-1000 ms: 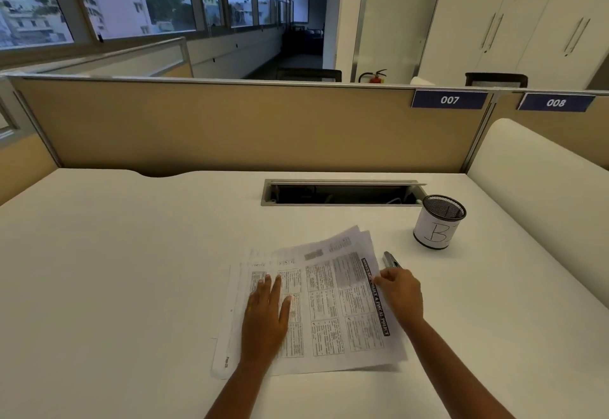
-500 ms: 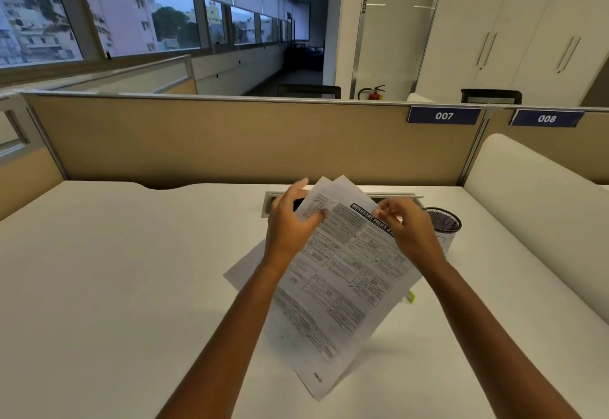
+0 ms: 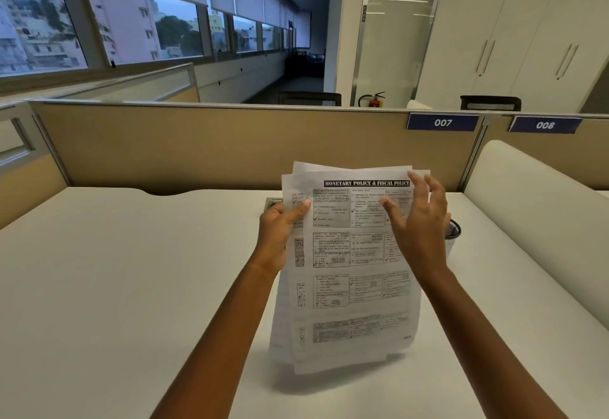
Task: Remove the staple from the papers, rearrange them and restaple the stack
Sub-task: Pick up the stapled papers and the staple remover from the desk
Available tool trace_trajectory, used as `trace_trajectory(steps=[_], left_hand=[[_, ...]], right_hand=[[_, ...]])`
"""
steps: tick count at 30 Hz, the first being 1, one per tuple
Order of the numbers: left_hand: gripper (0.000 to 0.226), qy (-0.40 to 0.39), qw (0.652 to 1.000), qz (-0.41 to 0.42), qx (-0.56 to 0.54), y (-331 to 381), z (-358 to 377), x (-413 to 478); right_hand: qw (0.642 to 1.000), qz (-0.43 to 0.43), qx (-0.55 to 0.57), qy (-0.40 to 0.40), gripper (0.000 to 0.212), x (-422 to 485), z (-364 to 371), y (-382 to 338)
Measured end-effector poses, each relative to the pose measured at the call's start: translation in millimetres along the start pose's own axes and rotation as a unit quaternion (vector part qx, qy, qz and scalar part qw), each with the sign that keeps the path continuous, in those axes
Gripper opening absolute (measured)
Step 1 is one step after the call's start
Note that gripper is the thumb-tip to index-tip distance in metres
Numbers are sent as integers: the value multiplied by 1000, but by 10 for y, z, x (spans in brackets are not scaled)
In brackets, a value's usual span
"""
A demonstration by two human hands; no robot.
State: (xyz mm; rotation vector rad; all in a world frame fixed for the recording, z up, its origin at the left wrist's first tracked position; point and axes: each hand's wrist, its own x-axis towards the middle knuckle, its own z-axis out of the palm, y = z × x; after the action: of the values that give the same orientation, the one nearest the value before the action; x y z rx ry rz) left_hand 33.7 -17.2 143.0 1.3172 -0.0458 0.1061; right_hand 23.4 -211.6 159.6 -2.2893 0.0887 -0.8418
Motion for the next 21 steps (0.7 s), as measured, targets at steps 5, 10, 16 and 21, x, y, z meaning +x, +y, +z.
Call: trace_trajectory(steps=[5,10,16,21], left_hand=[[7,-11,999,-21,-46,13,-48,8],[18,-47,997,-20,-51,-23,-65,1],[14,-110,992,-24,-58,-22,-121,21],[9,-32,999,2,-39,15,-153,43]], right_hand=[[990,79,112,-42,67,1,29,152],[927,213,266,-159,66,12,87,232],[869,246,354,-244,70,-6,69,303],[860,182,407,-247,35,-1,-41,218]])
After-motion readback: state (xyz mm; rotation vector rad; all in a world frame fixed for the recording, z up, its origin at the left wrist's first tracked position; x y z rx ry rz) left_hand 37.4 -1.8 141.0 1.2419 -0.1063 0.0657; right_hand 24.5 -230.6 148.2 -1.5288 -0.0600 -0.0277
